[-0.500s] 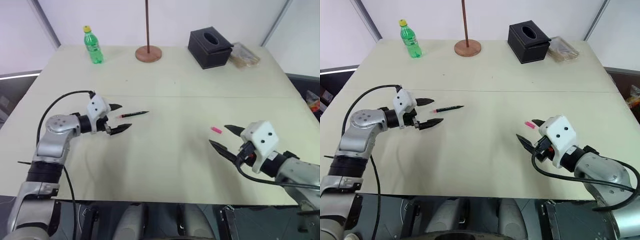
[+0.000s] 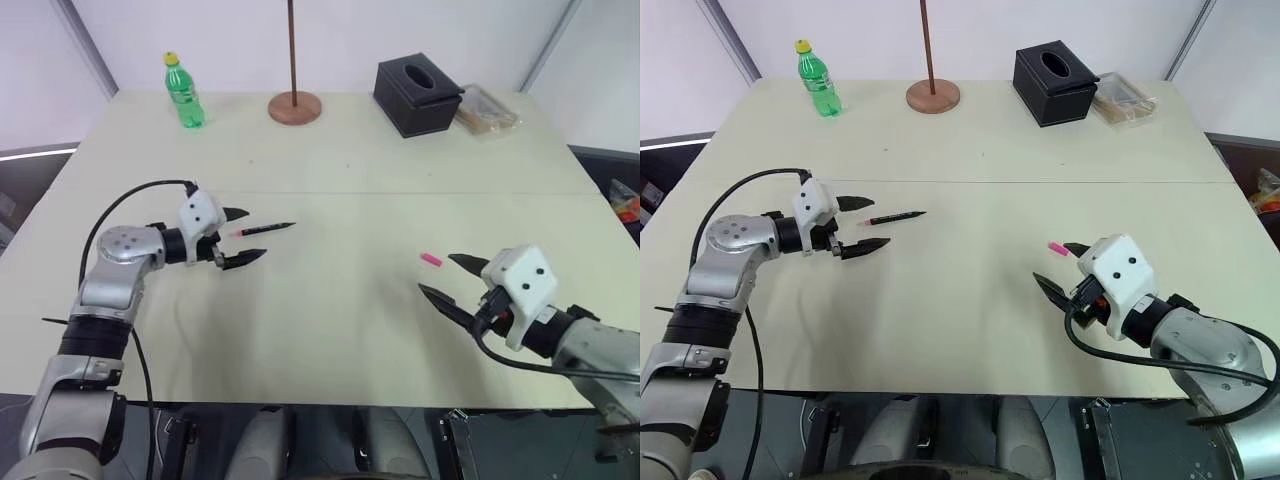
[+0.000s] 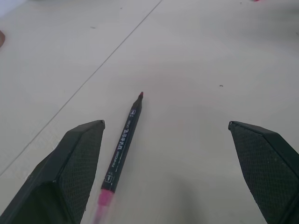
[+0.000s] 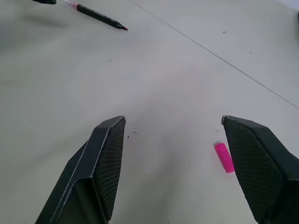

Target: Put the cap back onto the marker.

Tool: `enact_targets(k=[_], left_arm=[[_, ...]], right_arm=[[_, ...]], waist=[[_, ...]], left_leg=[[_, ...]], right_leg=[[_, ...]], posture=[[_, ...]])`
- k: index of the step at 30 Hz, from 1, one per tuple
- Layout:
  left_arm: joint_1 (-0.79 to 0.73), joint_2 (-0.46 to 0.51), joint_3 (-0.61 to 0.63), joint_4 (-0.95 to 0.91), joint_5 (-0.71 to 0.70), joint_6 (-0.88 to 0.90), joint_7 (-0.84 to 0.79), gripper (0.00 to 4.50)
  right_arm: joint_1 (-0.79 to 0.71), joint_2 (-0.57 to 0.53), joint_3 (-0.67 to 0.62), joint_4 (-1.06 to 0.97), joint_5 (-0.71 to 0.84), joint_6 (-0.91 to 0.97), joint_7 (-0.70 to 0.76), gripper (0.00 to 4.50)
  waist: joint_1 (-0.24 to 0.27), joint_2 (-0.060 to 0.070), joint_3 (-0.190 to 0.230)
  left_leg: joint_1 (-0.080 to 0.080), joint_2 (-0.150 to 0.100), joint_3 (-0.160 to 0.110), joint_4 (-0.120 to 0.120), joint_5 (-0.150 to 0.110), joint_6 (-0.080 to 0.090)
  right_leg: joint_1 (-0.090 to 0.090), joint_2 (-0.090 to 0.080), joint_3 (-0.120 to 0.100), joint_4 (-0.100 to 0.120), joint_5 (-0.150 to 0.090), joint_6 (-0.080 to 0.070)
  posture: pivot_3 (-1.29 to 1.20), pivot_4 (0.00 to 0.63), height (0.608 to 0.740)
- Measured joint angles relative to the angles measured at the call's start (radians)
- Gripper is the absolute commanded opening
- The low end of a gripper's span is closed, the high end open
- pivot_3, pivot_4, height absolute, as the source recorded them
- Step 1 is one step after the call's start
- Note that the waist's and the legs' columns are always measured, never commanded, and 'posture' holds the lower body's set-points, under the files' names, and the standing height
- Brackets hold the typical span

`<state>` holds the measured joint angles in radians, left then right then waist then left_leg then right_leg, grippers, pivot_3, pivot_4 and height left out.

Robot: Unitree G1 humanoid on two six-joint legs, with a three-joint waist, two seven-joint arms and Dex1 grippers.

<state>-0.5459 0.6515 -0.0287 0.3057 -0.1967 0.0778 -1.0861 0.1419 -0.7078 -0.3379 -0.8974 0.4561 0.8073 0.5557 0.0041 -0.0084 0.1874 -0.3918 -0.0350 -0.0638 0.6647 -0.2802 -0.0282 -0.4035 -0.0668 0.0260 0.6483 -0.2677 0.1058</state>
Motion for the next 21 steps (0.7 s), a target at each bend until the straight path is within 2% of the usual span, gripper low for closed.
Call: enact_targets(k=[9, 17, 21], left_arm=[[-0.041, -0.008, -0.038, 0.066, 0.037, -0.030, 0.000, 4.44], [-0.128, -0.038, -0.042, 0.237, 0.119, -0.095, 0.062, 4.44], [-0.195, -0.084, -0.053, 0.363, 0.144, -0.089, 0.088, 4.44]], right_arm=[[-0.005, -0.010, 0.000, 0.000, -0.002, -0.008, -0.007, 3.36], [-0.010, -0.010, 0.016, 0.000, -0.003, -0.008, -0.024, 3.36], [-0.012, -0.010, 0.019, 0.000, -0.008, -0.010, -0.039, 3.36]], waist=[[0.001, 0.000, 0.000], [0.001, 0.000, 0.000], [0.003, -0.001, 0.000]], left_leg=[[0.000, 0.000, 0.000, 0.000, 0.000, 0.000], [0.000, -0.001, 0.000, 0.000, 0.000, 0.000], [0.000, -0.001, 0.000, 0.001, 0.000, 0.000]], right_leg=[[0.000, 0.000, 0.000, 0.000, 0.000, 0.000], [0.000, 0.000, 0.000, 0.000, 0.000, 0.000], [0.000, 0.000, 0.000, 0.001, 0.000, 0.000]], posture=[[0.00, 0.150, 0.740], [0.00, 0.150, 0.740], [0.00, 0.150, 0.740]])
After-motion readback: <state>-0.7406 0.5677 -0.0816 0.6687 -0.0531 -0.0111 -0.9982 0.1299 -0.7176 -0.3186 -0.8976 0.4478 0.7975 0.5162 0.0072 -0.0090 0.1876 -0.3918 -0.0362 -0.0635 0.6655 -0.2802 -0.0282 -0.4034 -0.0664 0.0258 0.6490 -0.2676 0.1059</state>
